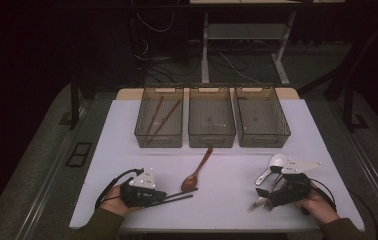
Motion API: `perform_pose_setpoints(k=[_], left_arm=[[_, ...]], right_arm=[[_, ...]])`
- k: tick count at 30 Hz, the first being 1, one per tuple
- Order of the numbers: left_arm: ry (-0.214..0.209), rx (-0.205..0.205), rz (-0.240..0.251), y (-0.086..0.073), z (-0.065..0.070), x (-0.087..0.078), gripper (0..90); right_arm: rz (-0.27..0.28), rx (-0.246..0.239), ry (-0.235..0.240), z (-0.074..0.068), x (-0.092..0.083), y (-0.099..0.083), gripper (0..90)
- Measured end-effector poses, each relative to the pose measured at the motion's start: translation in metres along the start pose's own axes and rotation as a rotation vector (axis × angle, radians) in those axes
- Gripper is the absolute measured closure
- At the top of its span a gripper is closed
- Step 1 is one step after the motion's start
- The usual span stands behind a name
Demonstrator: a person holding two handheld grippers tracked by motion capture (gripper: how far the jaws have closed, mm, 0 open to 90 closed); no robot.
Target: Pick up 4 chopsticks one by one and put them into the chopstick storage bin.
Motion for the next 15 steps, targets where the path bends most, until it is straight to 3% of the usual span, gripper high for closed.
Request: perform_pose_setpoints(k=[8,15], left_arm=[[-0.009,0.022,0.022,0.007,0.003,-0.002,85.2],[-0.035,0.009,0.033,0.012,0.007,-0.003,85.2]], right_arm=[[-0.001,0.001,0.0,0.0,0.0,0.0,1.8],[-0.002,0.0,0.0,0.0,0.0,0.0,1.8]])
Point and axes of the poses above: each handheld gripper's, and its own axes: x roughly forward along the jaws, y roughly out of its top, z roughly to its right, the point moved 9 cm from there along x, roughly forward along the jaws, and after that the axes turned 13 degrees about y, right-handed, at the moved point
